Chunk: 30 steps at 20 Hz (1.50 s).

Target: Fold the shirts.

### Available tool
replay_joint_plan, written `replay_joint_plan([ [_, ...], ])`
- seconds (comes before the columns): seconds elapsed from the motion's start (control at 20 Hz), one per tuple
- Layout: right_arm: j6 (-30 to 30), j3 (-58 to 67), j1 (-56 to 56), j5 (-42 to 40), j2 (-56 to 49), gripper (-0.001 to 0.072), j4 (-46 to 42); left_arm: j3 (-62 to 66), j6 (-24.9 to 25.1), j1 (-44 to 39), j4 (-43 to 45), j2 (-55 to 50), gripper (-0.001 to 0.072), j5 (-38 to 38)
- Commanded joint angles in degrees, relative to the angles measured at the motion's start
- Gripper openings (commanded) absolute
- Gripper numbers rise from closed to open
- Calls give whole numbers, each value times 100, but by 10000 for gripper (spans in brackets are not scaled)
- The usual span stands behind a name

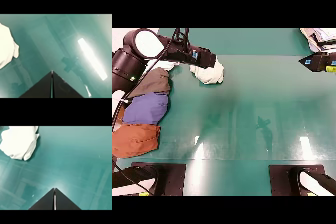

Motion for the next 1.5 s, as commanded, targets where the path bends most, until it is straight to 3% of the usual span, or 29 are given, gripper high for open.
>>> replay_joint_plan([
  [0.0,2,-4,4,-11,-15,11,7,-4,2,-2,2,7,26,0],
  [0.55,2,-59,4,-42,-13,11,9,-4,2,-2,0,4,26,13],
  [0.7,4,-59,4,-35,-13,11,46,-7,52,-2,160,-2,28,332],
  [0.75,4,-59,4,-37,-13,11,55,-7,44,-2,553,-4,189,496],
  [0.8,7,-59,4,-35,-13,11,55,-7,-127,0,1082,-48,506,658],
  [0.85,7,-59,7,-15,-13,12,55,-7,-533,66,1574,-149,573,741],
  [0.95,7,-59,63,68,-13,11,52,-7,-999,413,1886,-531,572,730],
  [1.15,4,-59,267,90,-15,12,52,-4,-1034,1207,973,-1735,573,822],
  [1.45,4,-59,278,90,-17,11,35,-4,-44,1423,-634,-2822,571,1497],
])
